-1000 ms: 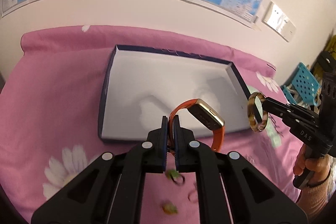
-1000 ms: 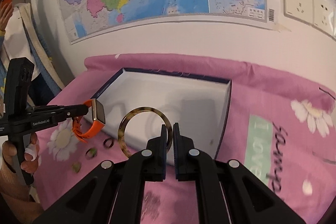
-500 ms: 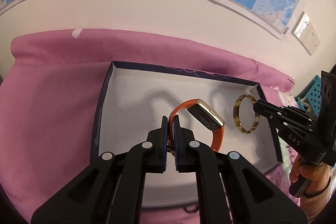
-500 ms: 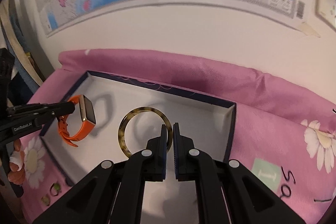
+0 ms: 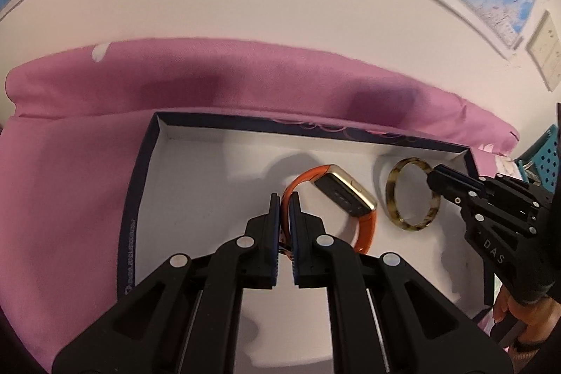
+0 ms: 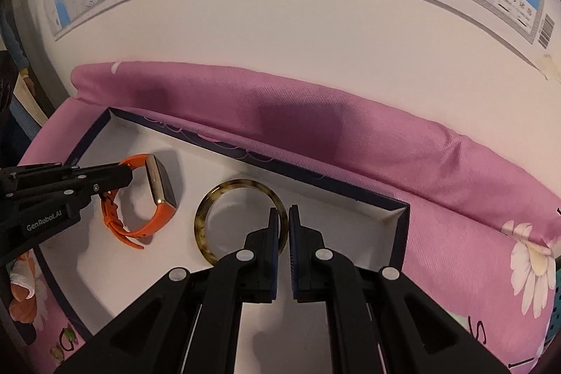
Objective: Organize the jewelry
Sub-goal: 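Carry the watch and bangle into the box lid and open both grippers, then withdraw both grippers from the box back over the remaining jewelry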
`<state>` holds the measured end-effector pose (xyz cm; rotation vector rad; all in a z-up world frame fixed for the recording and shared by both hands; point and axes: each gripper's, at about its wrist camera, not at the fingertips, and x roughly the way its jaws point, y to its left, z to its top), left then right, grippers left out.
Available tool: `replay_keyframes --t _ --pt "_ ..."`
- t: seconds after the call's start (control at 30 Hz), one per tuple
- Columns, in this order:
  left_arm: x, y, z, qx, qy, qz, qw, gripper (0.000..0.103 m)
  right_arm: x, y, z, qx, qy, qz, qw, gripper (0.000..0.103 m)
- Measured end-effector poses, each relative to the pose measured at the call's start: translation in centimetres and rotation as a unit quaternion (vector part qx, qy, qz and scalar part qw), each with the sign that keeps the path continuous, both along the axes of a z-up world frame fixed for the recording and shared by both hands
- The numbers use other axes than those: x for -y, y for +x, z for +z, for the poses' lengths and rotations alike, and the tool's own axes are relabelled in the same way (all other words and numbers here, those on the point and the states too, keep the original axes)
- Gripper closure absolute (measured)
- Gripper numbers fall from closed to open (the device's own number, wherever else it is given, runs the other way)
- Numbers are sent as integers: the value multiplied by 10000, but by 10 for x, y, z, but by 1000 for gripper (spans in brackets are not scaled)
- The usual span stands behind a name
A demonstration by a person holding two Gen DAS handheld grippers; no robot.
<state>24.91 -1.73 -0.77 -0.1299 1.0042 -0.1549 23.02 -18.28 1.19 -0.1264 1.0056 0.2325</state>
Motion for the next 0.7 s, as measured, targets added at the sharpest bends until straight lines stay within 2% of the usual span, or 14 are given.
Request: replay_keyframes --t 0.23,0.27,0.33,0.37,0.4,0.47,0.5,0.57,0.63,0.7 --pt "1 7 -6 -144 -7 82 9999 96 -5 6 1 4 -13 -98 10000 98" --pt "1 7 -5 -152 -54 77 9998 92 -5 5 2 22 -1 -112 9999 96" --pt "-1 4 -1 -57 -64 100 9999 78 -2 -3 7 118 65 -124 9998 90" --pt "-3 0 2 -2 -70 101 9999 70 -1 -8 12 208 137 -114 9996 82" --pt "-4 -3 4 70 -79 108 9999 66 2 -15 16 282 192 -116 9994 72" --pt "-7 -15 14 333 19 174 9993 64 6 -28 27 476 331 -70 9983 64" --pt "-9 -20 20 463 35 172 9988 55 8 -38 34 592 444 -4 9973 58" --pt "-11 -35 32 763 143 187 9968 42 10 -58 47 790 594 88 9951 52" --pt "-13 -59 45 1172 296 113 9926 41 8 -77 54 913 738 222 9928 51" --pt "-18 -80 53 1395 325 24 9897 36 8 -100 58 990 912 353 9903 41"
